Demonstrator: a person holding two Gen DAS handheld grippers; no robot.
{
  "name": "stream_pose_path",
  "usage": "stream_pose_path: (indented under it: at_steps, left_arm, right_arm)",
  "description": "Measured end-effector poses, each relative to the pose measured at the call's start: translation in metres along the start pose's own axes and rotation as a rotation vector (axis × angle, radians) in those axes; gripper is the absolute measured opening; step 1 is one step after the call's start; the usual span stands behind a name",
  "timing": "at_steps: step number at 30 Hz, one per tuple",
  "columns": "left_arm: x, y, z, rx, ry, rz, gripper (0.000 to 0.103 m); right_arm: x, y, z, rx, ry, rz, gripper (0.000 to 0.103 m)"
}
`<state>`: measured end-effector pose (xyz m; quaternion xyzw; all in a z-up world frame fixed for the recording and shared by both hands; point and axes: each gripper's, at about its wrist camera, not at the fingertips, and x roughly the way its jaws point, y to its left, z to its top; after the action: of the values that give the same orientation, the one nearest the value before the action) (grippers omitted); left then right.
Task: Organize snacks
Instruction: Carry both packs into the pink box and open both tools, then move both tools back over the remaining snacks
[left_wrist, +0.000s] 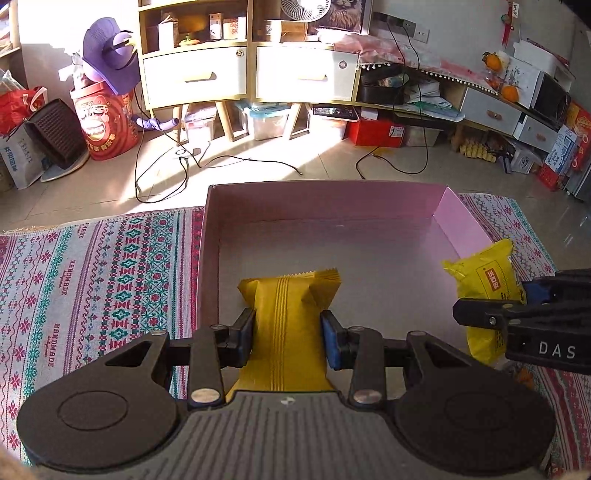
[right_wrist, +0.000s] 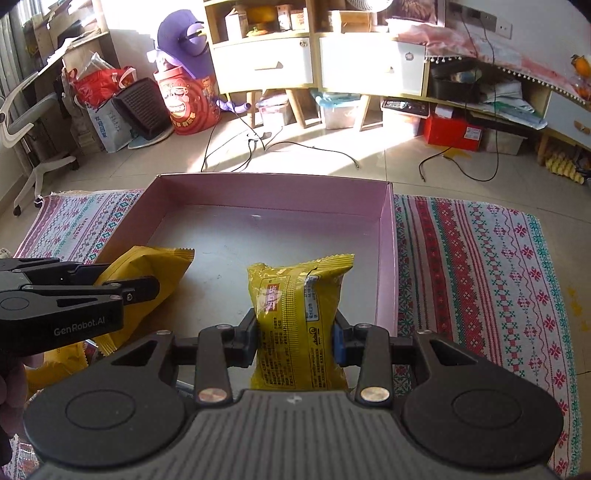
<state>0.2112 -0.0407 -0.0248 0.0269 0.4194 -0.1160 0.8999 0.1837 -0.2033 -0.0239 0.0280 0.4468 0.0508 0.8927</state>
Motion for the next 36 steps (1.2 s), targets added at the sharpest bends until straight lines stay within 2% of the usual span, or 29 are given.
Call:
stream_pose_path:
  at_steps: [5,9,18,27,36]
  left_arm:
    - [-0.001,0.002,-0.001,-0.013,-0.003,-0.008,0.048]
    - [-0.008,0.000,-0.005,0.010,-0.025,-0.017,0.073]
    - [-0.033,0.001,-0.010,0.026,-0.043,-0.026,0.090]
    - [-0.065,0.008,-0.027,0.039,-0.039,-0.023,0.100]
    - [-0.091,0.015,-0.048,0.070,-0.022,-0.016,0.103]
  right_arm:
    - [-0.002,0.001,0.001,-0.001,-0.002,0.002,0.039]
    - [-0.013,0.004,0.003,-0.016,-0.042,0.005,0.057]
    - [-0.040,0.009,0.000,-0.059,-0.093,-0.027,0.079]
    - [-0.066,0.018,-0.015,-0.080,-0.105,-0.023,0.091]
    - [-0.088,0.029,-0.036,-0.100,-0.100,-0.020,0.095]
